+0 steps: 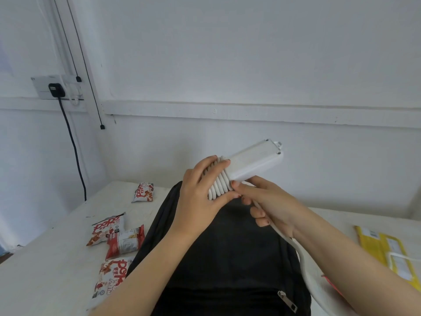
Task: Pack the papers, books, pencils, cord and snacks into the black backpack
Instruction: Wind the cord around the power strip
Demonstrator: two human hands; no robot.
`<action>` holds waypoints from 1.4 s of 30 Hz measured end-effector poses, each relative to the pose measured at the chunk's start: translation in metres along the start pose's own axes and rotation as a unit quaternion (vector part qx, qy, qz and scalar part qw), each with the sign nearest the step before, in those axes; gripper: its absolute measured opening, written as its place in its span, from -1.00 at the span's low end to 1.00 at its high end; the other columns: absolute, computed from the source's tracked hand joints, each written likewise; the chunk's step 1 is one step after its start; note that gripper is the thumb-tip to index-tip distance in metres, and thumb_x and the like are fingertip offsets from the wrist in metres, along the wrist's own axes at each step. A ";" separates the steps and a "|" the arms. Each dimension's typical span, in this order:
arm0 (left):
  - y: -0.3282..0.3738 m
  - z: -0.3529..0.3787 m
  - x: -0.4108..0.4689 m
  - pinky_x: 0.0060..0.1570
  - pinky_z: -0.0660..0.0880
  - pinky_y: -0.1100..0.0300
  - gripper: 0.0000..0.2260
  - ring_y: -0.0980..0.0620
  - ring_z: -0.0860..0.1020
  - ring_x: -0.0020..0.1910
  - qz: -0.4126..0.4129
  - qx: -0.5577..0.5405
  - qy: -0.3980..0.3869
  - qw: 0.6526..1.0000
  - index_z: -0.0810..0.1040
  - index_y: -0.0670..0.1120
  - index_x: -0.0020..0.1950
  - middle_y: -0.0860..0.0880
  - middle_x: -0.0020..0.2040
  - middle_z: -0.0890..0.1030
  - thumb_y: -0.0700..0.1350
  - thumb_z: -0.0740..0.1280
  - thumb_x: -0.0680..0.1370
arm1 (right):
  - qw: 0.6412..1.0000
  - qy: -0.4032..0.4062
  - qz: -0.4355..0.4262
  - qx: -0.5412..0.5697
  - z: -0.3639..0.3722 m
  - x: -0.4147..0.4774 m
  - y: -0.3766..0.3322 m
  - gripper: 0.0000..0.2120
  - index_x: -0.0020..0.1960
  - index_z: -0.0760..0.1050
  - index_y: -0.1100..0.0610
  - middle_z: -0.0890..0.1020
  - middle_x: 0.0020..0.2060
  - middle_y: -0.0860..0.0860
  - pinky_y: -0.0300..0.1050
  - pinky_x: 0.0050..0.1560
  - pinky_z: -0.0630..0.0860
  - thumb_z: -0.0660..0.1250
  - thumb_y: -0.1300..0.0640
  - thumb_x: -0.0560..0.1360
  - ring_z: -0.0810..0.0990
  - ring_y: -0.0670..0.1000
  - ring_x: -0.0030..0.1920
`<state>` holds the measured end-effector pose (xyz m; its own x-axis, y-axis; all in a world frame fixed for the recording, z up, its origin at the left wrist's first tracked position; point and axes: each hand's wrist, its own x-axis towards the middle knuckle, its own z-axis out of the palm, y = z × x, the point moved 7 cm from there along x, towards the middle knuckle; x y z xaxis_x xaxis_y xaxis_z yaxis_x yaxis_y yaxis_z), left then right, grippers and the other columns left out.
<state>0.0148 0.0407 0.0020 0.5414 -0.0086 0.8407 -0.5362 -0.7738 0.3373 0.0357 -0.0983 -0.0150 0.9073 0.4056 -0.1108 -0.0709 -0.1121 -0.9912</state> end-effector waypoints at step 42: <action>-0.020 0.010 0.010 0.14 0.40 0.17 -0.08 0.19 0.40 0.14 -0.112 -0.040 -0.117 0.986 -0.03 0.25 0.47 0.26 0.20 0.41 0.06 0.53 0.32 | 0.552 0.127 -0.465 -0.680 -0.005 -0.071 -0.139 -0.81 -0.11 0.65 -0.09 0.54 -0.38 -0.09 -0.36 -0.42 0.10 0.25 0.01 0.49 0.52 0.02 -0.40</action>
<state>0.0373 0.0495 -0.0003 0.7810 0.0033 0.6245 -0.4309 -0.7210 0.5427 -0.0166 -0.1159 0.1314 0.3302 0.7406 0.5852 0.6945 -0.6105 0.3806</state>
